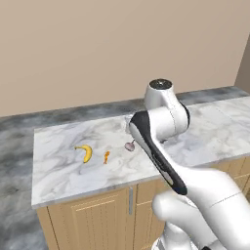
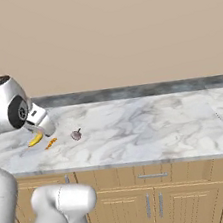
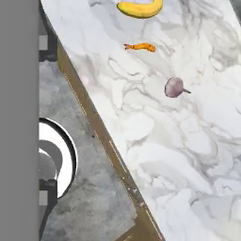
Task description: Open the fridge, remove the banana, garlic, and shrimp, and place them on any counter.
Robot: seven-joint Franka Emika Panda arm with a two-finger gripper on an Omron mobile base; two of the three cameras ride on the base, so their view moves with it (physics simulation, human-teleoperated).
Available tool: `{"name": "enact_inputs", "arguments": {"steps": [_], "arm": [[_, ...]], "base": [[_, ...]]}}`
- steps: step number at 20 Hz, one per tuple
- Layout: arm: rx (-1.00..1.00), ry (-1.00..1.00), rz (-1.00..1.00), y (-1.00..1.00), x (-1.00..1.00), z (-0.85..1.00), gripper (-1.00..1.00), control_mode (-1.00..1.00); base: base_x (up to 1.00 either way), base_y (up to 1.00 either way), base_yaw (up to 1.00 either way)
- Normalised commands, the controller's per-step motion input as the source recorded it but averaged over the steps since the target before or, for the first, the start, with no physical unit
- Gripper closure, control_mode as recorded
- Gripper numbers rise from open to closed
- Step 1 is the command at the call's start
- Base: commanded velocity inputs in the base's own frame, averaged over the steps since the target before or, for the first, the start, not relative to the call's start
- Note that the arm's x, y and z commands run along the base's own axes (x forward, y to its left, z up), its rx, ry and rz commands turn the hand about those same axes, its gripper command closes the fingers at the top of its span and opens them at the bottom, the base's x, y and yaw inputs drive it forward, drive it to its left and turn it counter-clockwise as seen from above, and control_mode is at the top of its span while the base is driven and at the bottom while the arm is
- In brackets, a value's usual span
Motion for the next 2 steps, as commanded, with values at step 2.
{"name": "enact_inputs", "arguments": {"steps": [2], "arm": [[0.00,-0.06,0.04,0.11,-0.57,0.03,-1.00,-1.00]], "base": [[0.00,0.00,0.00]]}}
